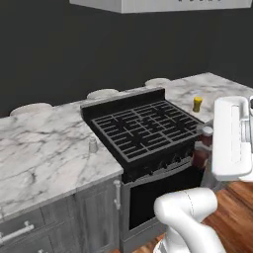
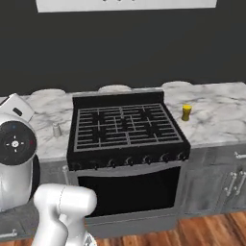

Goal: Collect the turmeric, ketchup, and shaker from the cabinet and place them next to the stove.

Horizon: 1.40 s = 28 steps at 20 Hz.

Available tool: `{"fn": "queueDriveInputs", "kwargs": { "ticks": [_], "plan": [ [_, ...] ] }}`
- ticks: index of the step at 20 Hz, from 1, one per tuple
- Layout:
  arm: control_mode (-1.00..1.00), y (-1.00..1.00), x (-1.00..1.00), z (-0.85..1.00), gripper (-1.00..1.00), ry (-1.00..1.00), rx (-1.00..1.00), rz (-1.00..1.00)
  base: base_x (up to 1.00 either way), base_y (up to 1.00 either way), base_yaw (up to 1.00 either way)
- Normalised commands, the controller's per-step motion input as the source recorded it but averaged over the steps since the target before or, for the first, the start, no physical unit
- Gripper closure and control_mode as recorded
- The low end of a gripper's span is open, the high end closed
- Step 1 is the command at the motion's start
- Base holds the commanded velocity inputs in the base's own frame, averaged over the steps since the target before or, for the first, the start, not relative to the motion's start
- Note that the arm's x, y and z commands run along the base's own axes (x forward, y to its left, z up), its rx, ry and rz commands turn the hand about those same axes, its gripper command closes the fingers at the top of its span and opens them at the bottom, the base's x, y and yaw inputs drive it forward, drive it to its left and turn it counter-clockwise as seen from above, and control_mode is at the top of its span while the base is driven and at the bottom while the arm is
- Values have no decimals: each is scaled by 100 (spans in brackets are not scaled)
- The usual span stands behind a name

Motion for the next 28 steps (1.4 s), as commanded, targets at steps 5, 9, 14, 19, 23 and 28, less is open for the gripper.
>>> {"fn": "queueDriveInputs", "kwargs": {
  "ticks": [5,9,14,19,23,28],
  "plan": [
    [100,0,0,0,100,0,0,0,59,-9,39],
    [100,0,0,0,100,0,0,0,63,-14,41],
    [100,0,0,0,100,0,0,0,42,-56,29],
    [100,0,0,0,100,0,0,0,3,-73,18],
    [100,0,0,0,100,0,0,0,-6,-67,16],
    [100,0,0,0,100,0,0,0,0,-74,15]
  ]
}}
